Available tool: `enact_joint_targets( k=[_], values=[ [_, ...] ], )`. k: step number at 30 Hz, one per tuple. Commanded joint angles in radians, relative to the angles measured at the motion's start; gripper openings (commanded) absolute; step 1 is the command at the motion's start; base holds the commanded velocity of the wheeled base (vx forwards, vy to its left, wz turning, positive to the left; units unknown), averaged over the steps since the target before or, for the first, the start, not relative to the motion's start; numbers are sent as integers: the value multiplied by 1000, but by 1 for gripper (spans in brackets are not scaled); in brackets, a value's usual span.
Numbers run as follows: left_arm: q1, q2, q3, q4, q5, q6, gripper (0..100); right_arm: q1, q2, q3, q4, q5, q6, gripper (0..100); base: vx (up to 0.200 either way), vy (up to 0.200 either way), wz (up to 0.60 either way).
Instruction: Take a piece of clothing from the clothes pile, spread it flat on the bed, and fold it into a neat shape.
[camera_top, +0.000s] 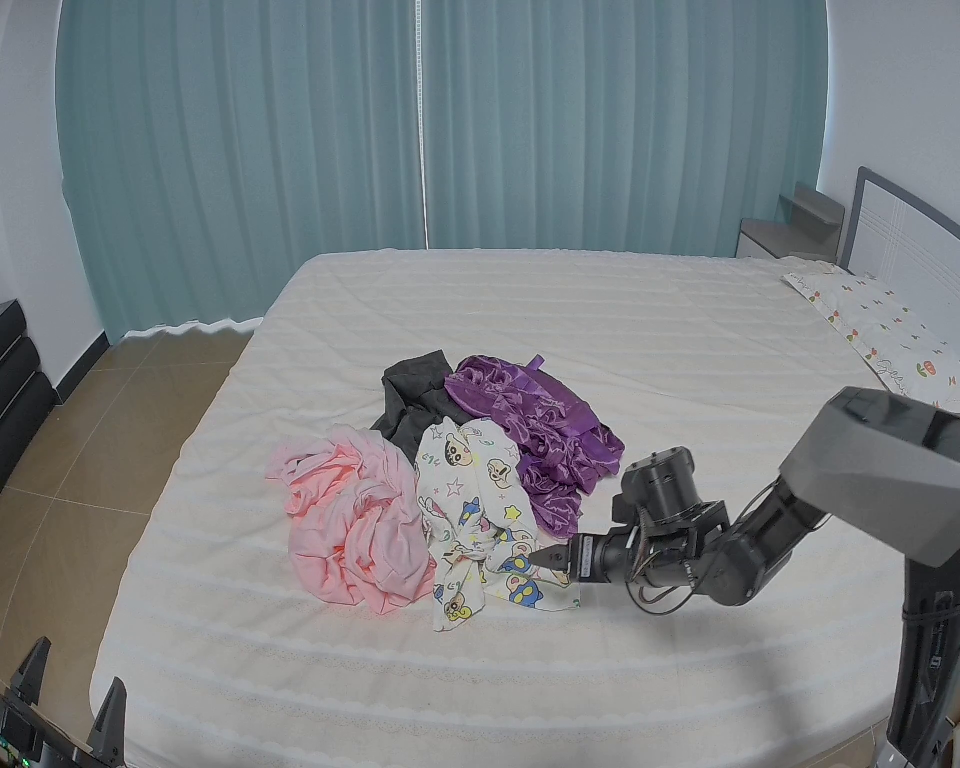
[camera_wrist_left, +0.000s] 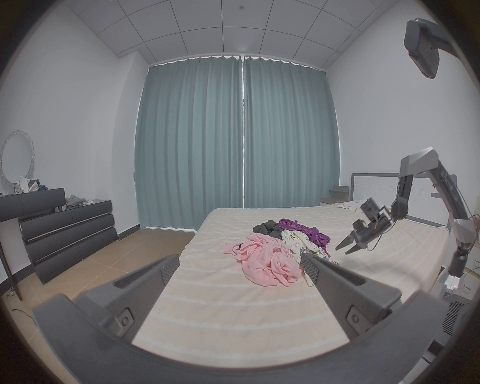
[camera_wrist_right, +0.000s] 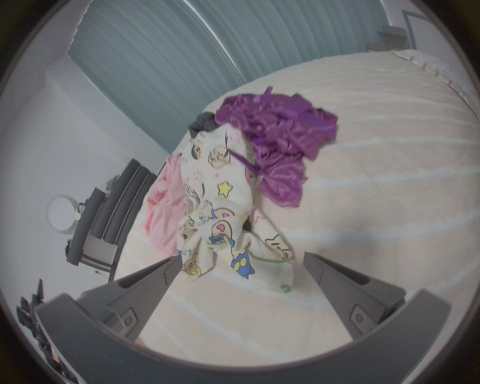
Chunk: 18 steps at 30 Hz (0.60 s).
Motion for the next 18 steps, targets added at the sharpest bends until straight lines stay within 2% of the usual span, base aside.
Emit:
enact_joint_targets(
  k=[1,9,12,18],
  values=[
    [0,-18,18,0,0,0,100,22,110,-30,-4,-4,-21,100,0,0,0],
    [0,-18,18,0,0,0,100,28,142,-66,-1,-15,-54,100,0,0,0],
    [0,-18,18,0,-1,0,100,35,173,-108,2,-65,-69,100,0,0,0],
    [0,-18,18,0,0,0,100,65,206,-157,2,-85,-83,100,0,0,0]
  ],
)
